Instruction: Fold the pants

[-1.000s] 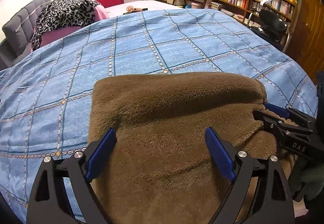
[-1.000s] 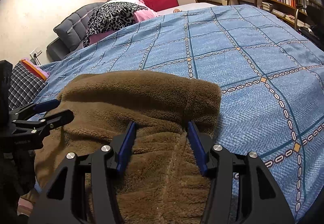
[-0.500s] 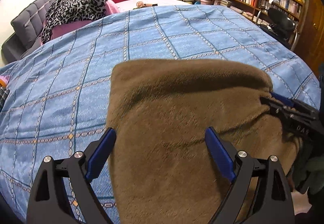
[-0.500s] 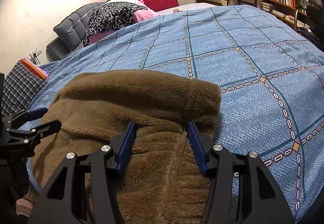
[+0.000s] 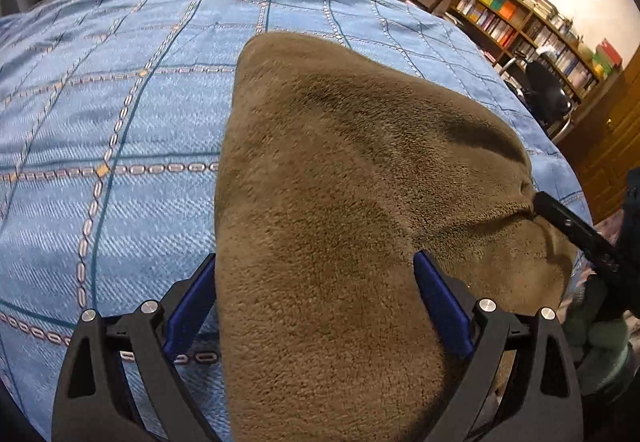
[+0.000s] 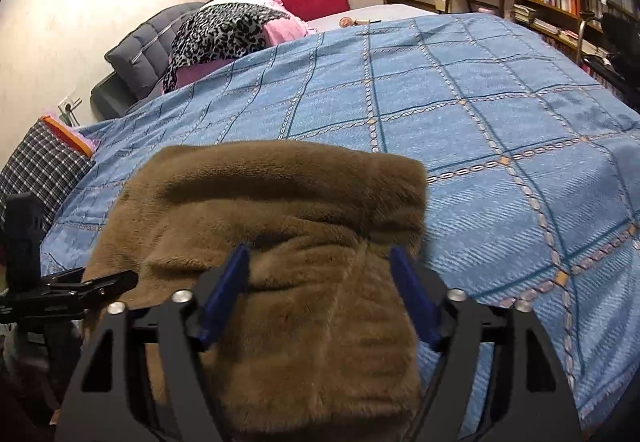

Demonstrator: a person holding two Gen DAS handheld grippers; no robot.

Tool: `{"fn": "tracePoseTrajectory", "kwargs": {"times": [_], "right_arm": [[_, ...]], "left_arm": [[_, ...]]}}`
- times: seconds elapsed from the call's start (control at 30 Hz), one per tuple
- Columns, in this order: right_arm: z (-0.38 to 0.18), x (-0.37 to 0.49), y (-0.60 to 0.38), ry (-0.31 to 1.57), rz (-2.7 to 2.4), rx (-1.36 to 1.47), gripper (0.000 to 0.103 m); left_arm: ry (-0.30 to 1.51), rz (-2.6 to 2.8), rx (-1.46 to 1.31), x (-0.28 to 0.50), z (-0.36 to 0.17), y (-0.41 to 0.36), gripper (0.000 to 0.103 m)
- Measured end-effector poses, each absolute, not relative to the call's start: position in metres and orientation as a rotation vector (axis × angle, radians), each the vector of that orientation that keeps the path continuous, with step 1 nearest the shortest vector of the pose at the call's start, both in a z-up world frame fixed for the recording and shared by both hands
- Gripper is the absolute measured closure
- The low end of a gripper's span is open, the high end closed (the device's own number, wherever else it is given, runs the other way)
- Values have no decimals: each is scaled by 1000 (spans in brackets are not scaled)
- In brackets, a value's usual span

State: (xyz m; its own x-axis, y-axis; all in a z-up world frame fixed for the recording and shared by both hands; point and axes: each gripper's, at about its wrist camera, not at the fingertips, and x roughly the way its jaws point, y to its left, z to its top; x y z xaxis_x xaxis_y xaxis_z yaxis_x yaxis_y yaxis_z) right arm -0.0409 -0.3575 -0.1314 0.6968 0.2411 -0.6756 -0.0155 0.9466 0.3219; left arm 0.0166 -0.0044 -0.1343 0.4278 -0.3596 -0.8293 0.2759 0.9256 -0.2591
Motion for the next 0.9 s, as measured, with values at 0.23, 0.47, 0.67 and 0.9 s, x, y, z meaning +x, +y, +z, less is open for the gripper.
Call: {"fn": "tracePoseTrajectory", "kwargs": {"times": [0.23,0.47,0.67,0.9], "right_arm": [[-140,-48,-404,848,119,518,23],[-165,-36,-408,963,229,682,21],[-174,-29,-406,1012,254,725,14],[-174,-21,-389,1054,322,702,13]], "left_arm": [[1083,-398,-119,30,-120,9,9],[1108,-429,-182,48,-117,13,9],[1165,-472,-176,55,-133,4,9],[1214,-535,-299,64,-146,14,9]]}}
